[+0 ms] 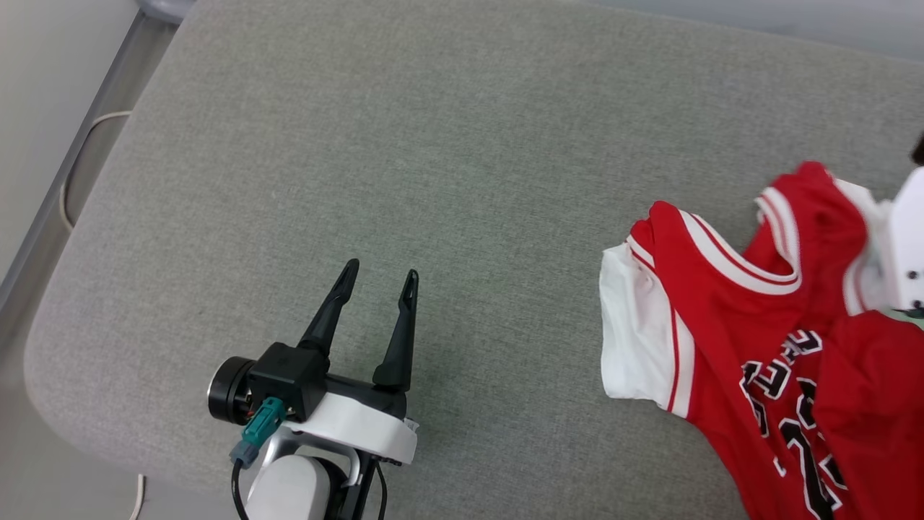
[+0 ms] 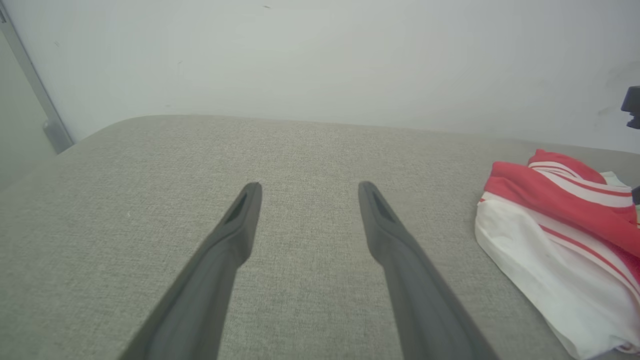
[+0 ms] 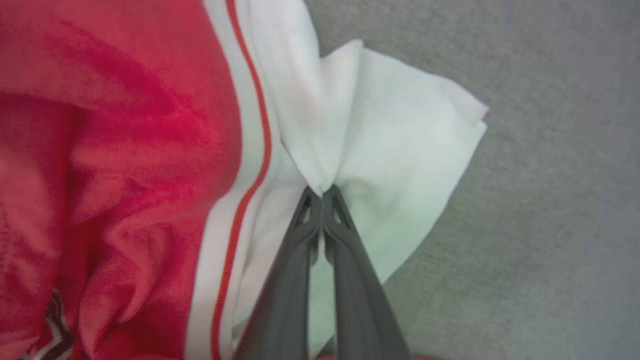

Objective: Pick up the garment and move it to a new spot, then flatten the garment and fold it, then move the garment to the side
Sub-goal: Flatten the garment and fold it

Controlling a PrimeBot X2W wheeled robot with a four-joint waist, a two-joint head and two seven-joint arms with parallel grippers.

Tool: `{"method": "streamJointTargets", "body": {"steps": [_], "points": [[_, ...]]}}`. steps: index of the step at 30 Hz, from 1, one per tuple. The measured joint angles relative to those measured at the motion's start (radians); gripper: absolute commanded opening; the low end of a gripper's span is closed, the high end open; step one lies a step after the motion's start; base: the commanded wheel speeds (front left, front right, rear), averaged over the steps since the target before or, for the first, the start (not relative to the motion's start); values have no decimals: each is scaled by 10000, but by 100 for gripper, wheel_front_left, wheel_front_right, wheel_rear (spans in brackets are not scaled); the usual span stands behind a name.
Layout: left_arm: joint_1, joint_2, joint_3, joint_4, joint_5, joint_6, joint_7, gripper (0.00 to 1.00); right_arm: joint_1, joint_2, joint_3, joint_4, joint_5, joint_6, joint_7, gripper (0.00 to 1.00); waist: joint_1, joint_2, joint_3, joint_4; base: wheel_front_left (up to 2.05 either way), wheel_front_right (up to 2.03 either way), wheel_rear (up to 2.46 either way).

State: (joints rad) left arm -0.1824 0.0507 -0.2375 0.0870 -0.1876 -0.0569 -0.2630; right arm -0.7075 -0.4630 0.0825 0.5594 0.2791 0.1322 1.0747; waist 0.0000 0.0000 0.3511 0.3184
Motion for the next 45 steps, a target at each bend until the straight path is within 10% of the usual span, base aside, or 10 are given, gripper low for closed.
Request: {"method": "streamJointTargets", "body": {"steps": [15,16,17,45], "points": [[194,0,368,56,94,-132,0,100,548,-1093,-836,1057,-1206,-6,-1524,0,0,0,-562,-475,0,0,0],[211,2,408,54,100,-132,0,100,555,-1014,-874,1074,-1262,-8,-1693,65,0,0,-573,-511,0,0,0],[214,0,441,50,100,-132,0,100,562,-918,-917,1083,-1300,-8,-1841,100,0,0,-586,-550,0,0,0],[1044,-8,1737,-111,71,-577,0,100,4874,2433,-1848,-4316,274,-12,-12040,100,0,0,-2466,-2622,0,0,0]]}}
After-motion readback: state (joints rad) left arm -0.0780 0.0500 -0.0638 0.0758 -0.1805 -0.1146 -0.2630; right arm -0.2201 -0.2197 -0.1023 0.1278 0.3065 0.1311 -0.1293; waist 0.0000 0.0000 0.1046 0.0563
